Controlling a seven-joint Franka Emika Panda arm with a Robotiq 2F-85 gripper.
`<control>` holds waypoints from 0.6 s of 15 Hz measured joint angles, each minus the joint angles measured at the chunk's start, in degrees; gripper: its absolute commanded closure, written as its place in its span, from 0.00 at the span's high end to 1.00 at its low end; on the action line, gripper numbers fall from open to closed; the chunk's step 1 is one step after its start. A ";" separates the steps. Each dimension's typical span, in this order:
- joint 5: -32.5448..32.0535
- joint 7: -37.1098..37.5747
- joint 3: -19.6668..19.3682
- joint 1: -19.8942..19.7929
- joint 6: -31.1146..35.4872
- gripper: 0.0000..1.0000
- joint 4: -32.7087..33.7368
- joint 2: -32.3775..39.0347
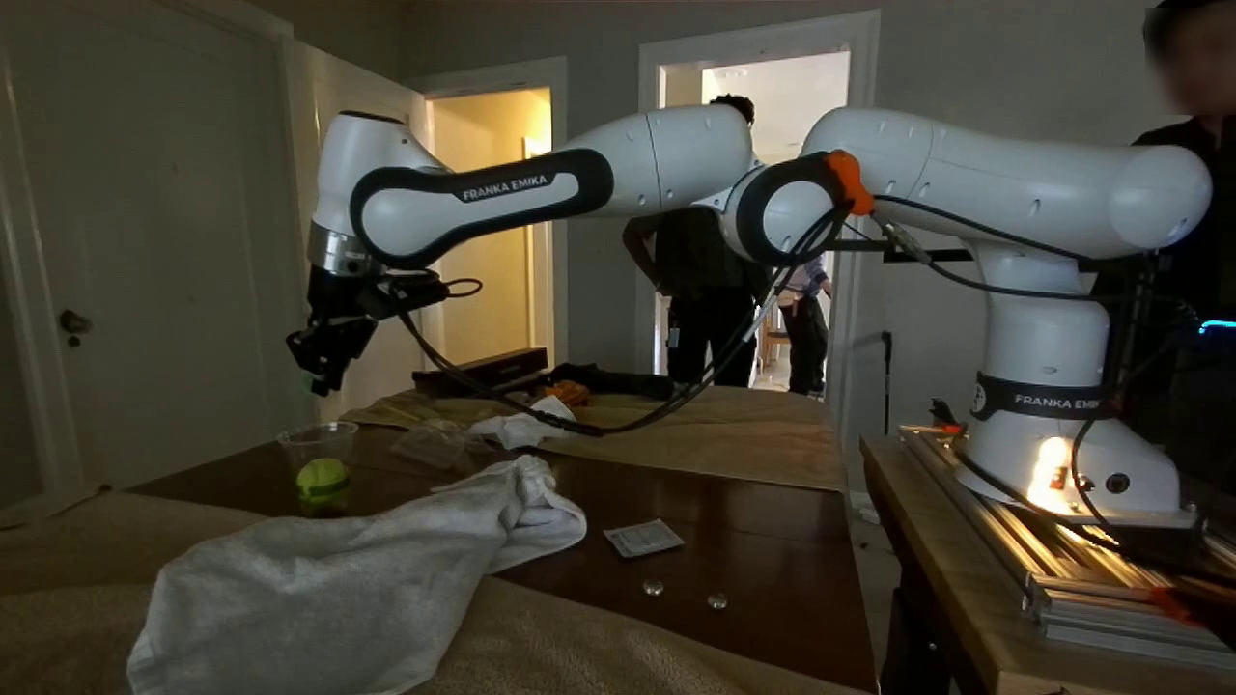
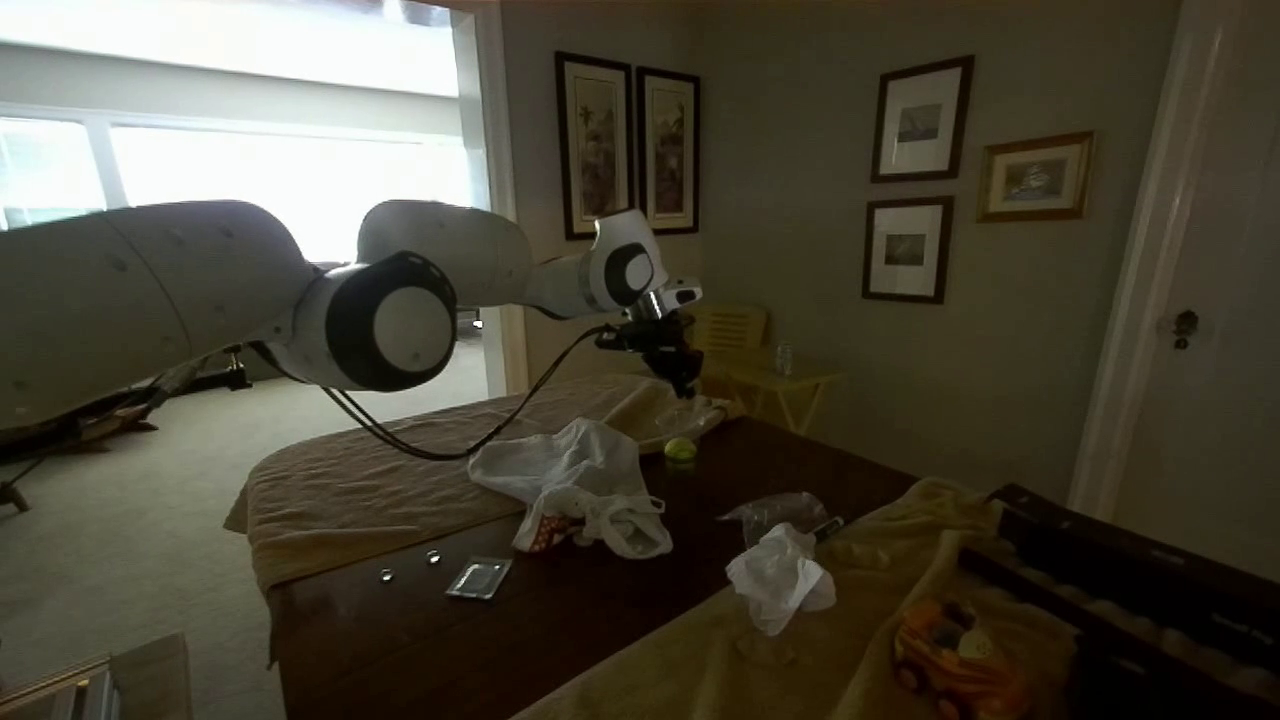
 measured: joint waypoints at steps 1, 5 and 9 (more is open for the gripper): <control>0.00 -0.05 0.10 -0.02 -0.20 0.46 -0.12 0.01; 0.00 -0.54 0.59 -0.12 -0.89 0.73 -0.68 0.03; 0.00 -0.88 0.87 -0.22 -1.13 0.99 -0.68 0.03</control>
